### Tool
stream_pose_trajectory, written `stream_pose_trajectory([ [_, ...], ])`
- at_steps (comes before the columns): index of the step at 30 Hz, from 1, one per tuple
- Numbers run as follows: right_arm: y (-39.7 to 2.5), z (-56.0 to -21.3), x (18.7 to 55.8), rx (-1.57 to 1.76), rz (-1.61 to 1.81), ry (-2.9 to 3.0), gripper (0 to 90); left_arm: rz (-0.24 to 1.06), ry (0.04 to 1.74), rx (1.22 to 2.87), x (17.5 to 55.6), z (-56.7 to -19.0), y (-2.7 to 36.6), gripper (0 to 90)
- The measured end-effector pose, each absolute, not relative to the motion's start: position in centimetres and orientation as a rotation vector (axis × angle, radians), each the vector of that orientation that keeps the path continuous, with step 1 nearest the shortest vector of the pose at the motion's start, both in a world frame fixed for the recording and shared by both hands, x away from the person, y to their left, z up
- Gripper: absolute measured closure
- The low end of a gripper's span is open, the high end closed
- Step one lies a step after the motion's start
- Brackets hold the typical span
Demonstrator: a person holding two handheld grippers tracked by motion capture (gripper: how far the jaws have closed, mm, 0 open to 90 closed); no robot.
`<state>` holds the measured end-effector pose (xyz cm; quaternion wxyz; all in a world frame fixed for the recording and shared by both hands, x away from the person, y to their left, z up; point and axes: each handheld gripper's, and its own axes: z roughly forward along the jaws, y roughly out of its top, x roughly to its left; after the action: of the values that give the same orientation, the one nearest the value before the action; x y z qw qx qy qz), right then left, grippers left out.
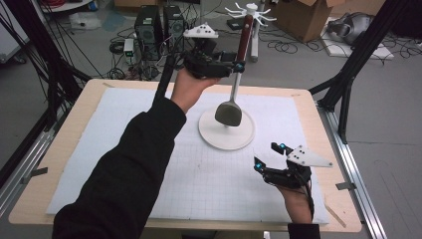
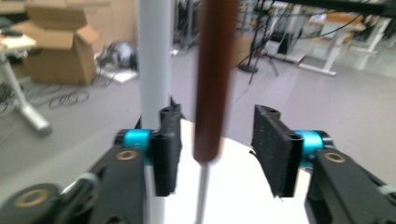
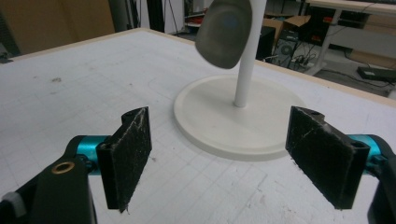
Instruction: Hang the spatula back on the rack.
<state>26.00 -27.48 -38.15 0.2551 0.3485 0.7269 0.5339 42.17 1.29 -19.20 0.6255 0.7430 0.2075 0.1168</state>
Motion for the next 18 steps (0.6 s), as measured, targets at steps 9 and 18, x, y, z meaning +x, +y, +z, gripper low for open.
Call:
stream_pose_trajectory([
  [9, -27.5, -38.6, 25.9, 0.967, 1.431, 1.99, 21.6, 0.249, 0.426, 1.632, 39.8, -21.8, 5.5, 38.0],
  [18, -26.6, -38.8, 26.0, 0.955, 1.412, 2.013, 21.7, 0.298, 0.401, 1.55, 37.0, -25.2, 10.3, 28.9],
])
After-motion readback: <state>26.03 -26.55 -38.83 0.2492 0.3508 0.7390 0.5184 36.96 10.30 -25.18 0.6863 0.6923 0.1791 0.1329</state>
